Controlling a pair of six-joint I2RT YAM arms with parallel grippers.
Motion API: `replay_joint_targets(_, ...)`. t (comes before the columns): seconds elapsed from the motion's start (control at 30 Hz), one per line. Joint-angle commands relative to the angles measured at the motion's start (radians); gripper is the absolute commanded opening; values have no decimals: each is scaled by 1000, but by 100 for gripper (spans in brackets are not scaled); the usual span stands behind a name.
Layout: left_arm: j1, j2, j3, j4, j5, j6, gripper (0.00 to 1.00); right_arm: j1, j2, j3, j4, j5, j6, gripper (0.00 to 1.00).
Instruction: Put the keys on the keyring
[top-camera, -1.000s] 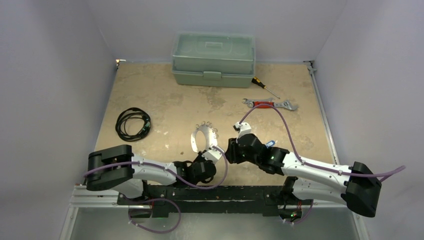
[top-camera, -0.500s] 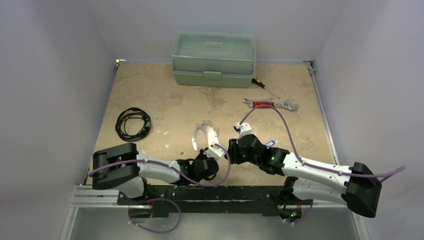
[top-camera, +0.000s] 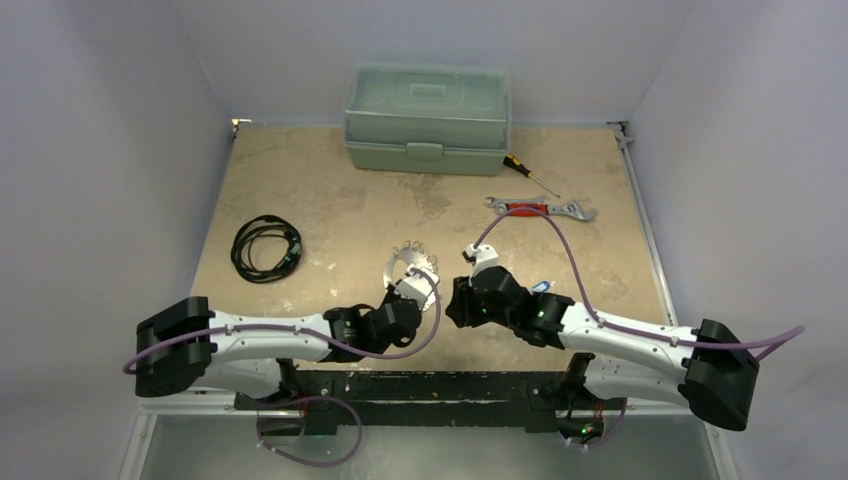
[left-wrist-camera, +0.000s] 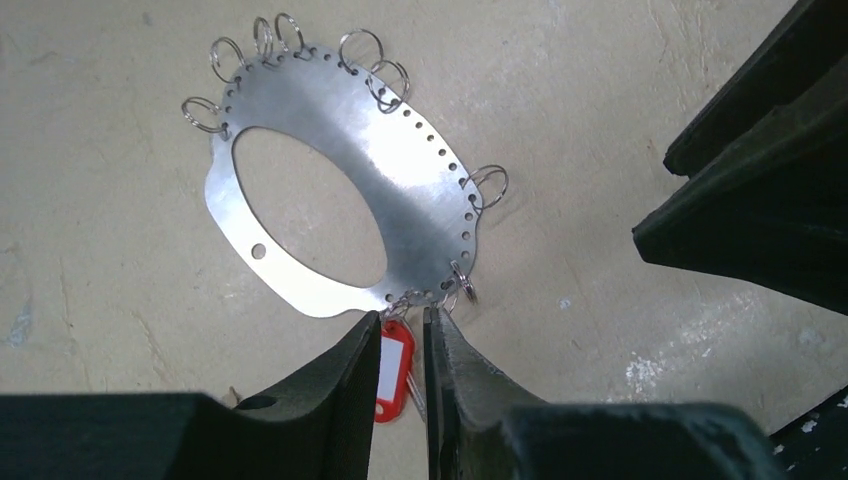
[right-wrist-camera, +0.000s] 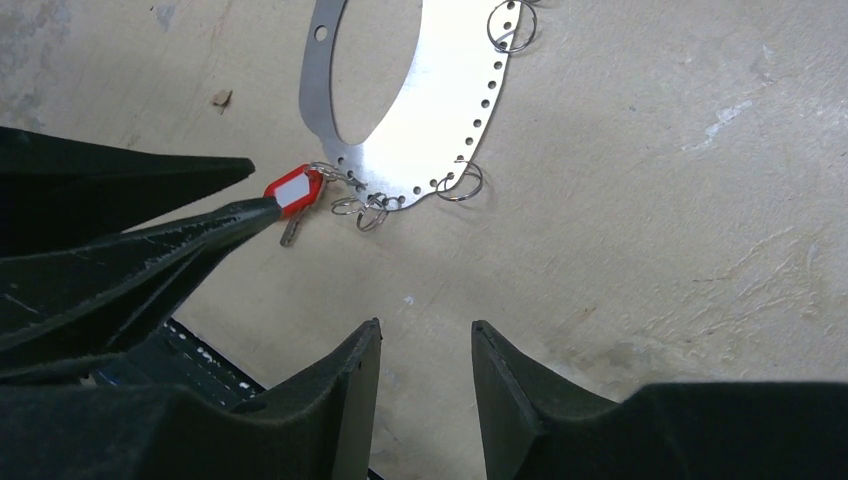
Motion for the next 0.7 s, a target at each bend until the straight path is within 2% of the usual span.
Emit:
replay_joint_targets(0.0,7,41,-17,66,84,-25,20,5,23,52,44,-6,-20,42)
replay_joint_targets(0.13,9,104,-4,114,126,13,17,5,22,43,38,-8,-18,42)
replay_joint_targets(0.3,60,177,60,58,210,35,14,5,-1,24,28,-11,-11,42)
replay_joint_targets(0.67,96,216,77,29,277,70,11,5,-7,24,6,-11,-15,42)
